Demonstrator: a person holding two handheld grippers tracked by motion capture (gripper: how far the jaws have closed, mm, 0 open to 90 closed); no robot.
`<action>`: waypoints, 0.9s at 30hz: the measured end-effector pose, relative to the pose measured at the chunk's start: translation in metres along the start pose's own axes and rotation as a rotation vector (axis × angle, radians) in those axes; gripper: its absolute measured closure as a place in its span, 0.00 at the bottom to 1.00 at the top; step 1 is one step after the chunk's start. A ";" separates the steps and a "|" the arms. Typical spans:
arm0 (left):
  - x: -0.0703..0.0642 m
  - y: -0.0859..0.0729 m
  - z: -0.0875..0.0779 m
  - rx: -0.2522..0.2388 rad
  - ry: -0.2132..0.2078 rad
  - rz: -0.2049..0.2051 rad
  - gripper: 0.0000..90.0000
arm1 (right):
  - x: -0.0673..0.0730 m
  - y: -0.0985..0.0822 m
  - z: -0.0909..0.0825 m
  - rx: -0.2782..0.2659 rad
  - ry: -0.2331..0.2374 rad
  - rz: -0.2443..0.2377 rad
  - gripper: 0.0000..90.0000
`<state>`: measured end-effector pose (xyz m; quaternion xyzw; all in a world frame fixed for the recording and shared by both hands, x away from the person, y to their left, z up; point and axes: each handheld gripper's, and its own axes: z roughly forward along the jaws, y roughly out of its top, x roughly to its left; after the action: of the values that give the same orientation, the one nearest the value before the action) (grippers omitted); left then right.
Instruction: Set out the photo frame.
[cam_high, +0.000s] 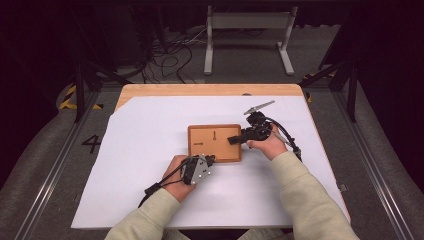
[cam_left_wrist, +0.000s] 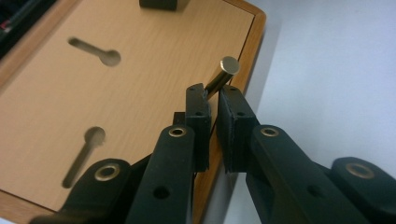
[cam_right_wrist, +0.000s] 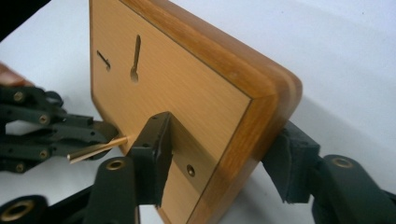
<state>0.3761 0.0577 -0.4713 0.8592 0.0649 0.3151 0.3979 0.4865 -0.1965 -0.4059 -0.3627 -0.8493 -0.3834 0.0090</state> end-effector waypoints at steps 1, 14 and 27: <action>0.000 0.000 0.000 -0.001 -0.017 -0.012 0.91 | 0.001 0.000 -0.002 -0.001 -0.001 -0.016 0.53; -0.002 0.000 -0.031 -0.020 -0.130 -0.141 0.66 | 0.023 -0.017 -0.022 -0.017 -0.020 -0.167 0.62; 0.006 -0.031 -0.081 -0.016 -0.095 -0.294 0.53 | 0.047 -0.028 -0.032 -0.018 -0.083 -0.306 0.66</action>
<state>0.3376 0.1328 -0.4512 0.8512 0.1686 0.2128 0.4493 0.4257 -0.2013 -0.3877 -0.2446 -0.8909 -0.3726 -0.0877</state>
